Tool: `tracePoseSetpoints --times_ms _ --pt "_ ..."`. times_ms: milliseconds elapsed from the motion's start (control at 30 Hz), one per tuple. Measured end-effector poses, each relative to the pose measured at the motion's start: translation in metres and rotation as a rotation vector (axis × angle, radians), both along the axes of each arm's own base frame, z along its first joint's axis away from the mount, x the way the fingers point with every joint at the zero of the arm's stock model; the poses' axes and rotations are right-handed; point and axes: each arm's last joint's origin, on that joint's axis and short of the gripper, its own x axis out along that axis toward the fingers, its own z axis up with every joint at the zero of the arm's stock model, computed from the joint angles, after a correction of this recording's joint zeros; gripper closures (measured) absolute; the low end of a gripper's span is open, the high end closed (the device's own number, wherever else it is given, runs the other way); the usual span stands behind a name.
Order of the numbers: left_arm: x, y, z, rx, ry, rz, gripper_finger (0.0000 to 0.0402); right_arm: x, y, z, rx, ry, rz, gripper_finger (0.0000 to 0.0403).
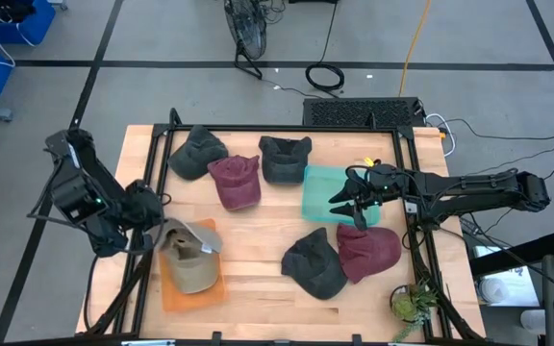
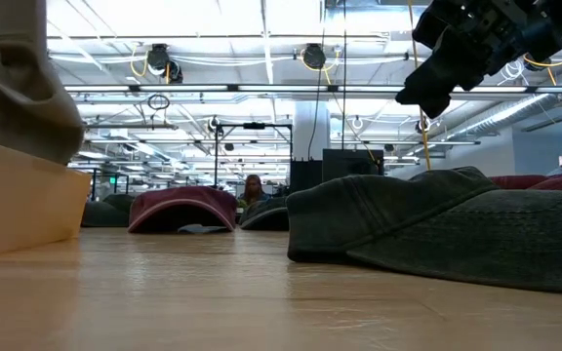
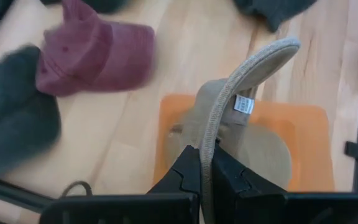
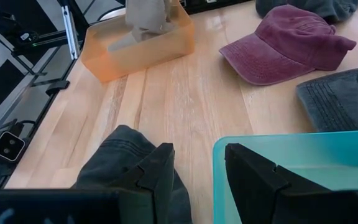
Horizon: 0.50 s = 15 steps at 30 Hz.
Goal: Pick & Place hat
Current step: Put the brown cap into the orange bin
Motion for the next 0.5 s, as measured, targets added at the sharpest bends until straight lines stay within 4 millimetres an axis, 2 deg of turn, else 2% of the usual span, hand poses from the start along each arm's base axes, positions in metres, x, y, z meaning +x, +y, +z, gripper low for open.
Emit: tracePoseSetpoints --times_ms 200,500 --pt "0.000 0.017 0.004 0.091 -0.075 0.010 0.0389 0.001 0.000 0.003 0.000 -0.029 0.001 0.0273" --pt "-0.005 0.028 -0.014 0.003 0.092 -0.011 0.0389 0.001 0.000 0.002 -0.004 -0.021 0.004 0.0273"
